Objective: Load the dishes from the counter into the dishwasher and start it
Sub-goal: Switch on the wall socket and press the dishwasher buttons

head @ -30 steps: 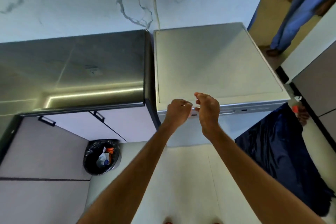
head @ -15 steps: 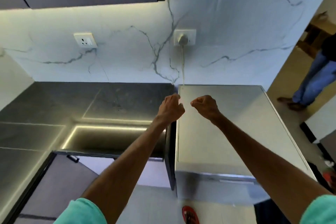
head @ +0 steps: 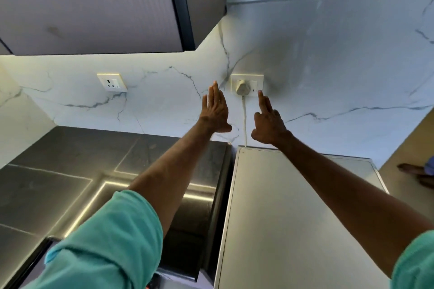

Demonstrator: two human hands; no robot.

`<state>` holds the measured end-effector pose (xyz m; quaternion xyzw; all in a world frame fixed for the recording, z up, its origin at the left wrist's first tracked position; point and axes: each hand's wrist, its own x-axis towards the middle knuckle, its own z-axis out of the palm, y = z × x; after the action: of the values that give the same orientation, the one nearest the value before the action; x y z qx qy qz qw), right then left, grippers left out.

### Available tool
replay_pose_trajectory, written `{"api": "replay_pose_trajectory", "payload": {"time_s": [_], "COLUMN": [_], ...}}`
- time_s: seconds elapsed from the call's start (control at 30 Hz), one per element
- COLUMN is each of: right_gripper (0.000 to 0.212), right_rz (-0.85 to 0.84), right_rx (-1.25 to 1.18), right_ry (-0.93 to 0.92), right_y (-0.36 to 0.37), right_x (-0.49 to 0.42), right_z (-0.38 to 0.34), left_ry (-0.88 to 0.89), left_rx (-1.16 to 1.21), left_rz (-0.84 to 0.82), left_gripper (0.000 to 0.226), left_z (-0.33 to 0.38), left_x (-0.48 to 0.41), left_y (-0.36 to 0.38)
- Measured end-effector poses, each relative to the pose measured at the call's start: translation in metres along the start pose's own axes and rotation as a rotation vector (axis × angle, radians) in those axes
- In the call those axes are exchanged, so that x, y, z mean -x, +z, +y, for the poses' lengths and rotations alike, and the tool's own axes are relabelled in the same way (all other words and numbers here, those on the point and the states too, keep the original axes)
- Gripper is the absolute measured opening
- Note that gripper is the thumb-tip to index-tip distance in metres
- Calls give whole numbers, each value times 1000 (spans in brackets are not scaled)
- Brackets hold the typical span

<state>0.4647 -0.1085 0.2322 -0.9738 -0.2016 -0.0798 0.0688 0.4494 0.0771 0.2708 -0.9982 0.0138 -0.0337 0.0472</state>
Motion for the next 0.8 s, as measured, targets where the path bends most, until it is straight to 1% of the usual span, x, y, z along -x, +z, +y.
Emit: {"api": "replay_pose_trajectory", "payload": {"time_s": [0.07,0.13,0.27,0.33,0.43,0.53,0.63,0.67,0.77,0.8], "right_gripper": [31,30,30,32,34,31,28,28,30,31], "right_rz": [-16,-5,59,103,99,103,84,64,45,51], "right_rx": [17,18,-11,12,59,56,33,19,38,42], "right_ry": [-17,-27,-10,-4,12,20,21,26,51,56], "right_y": [12,26,49,56,64,75,81,80,79,78], "right_x": [-16,-28,-47,-57,-70,-75,-77,-78,-80,-80], "right_z": [5,7,7,11,16,20,19,17,12,10], "left_ry": [23,48,82,85,81,80,69,64,33,25], "left_rx": [-71,-117,-165,-165,-195,-232,-213,-215,-241,-252], "left_rz": [-13,-19,-36,-23,2,29,74,78,38,29], "left_gripper": [97,79,56,47,41,32,29,28,36,34], "left_z": [-6,-13,-23,-27,-34,-37,-38,-37,-32,-31], "left_x": [-24,-43,-72,-85,-97,-102,-101,-101,-101,-102], "left_y": [-1,2,5,9,21,32,38,38,36,35]}}
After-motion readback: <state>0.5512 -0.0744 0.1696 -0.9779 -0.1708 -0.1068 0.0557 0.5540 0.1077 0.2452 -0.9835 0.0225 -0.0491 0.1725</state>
